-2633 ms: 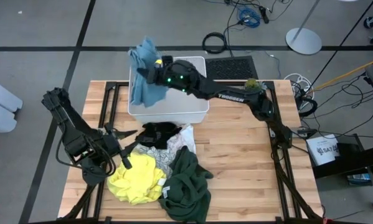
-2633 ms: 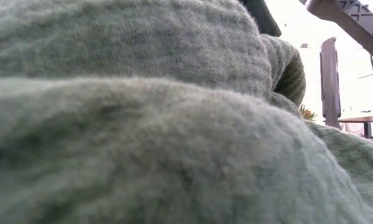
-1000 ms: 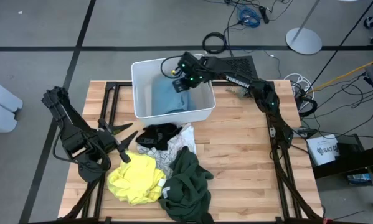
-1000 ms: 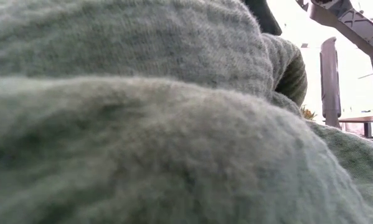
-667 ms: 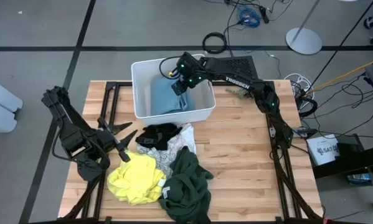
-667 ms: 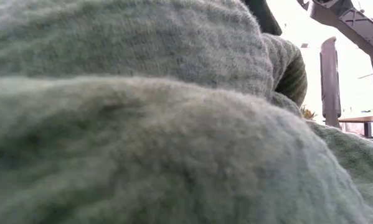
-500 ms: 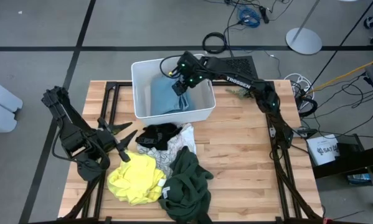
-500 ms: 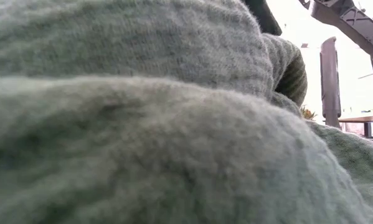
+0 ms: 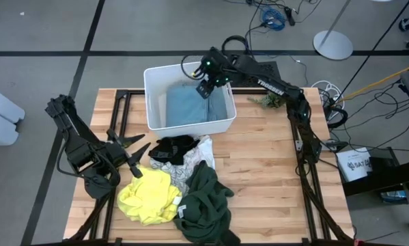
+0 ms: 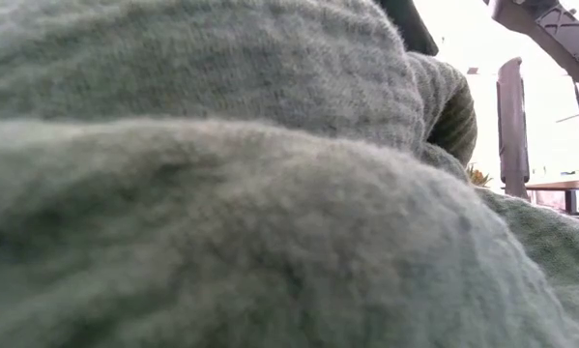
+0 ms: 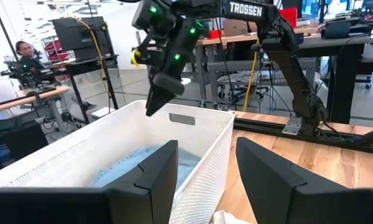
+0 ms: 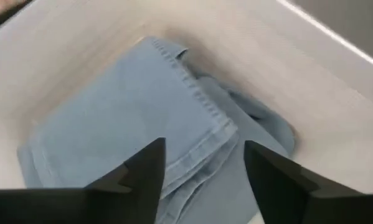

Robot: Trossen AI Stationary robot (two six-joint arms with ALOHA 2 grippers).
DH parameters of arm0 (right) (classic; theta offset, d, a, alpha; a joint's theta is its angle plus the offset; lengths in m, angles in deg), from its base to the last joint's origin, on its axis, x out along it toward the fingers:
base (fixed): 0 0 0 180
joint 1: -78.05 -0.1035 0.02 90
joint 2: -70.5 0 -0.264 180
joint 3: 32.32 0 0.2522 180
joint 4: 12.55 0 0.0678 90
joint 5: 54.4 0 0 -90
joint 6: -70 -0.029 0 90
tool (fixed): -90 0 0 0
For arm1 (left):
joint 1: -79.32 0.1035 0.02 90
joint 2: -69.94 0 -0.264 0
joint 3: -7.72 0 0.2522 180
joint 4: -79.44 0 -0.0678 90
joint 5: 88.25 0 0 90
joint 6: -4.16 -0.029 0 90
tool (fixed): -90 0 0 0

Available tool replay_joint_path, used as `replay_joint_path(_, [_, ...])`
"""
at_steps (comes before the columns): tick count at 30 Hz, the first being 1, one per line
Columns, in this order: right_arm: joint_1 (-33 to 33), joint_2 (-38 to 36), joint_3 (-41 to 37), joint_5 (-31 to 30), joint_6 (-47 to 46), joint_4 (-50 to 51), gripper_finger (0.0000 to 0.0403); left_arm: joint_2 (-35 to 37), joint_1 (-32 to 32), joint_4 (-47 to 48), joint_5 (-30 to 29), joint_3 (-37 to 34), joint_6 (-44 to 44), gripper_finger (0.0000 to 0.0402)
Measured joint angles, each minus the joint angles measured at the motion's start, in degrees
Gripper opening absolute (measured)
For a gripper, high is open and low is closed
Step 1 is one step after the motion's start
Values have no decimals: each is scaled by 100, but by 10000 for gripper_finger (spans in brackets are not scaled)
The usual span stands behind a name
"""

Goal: Fold laundry
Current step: Put the folded denim pants into the white laundry bin, then fold the green polo shirt

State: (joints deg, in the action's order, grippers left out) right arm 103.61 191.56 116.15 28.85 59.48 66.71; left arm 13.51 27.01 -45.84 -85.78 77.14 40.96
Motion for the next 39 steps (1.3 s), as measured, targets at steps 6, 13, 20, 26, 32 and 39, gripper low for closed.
replay_joint_path(6, [-570,400,-4,-484,980,-387,35,0,11,1,-4,0,0,173])
replay_joint_path(13, [-853,1181,-7,-637,1188,-750,4,0,11,2,-9,0,0,173])
replay_joint_path(20, [-749,2006,-2,-652,1278,-662,1,0,11,1,-19,0,-2,173])
replay_joint_path(26, [-669,2474,2,-378,1353,-629,1,0,11,6,-22,0,-9,173])
replay_joint_path(32, [-708,2085,0,-773,1707,-602,0,0,12,45,-45,0,-110,173])
replay_joint_path(39, [-709,453,43,-749,1746,-870,0,0,123,35,-48,0,-120,173])
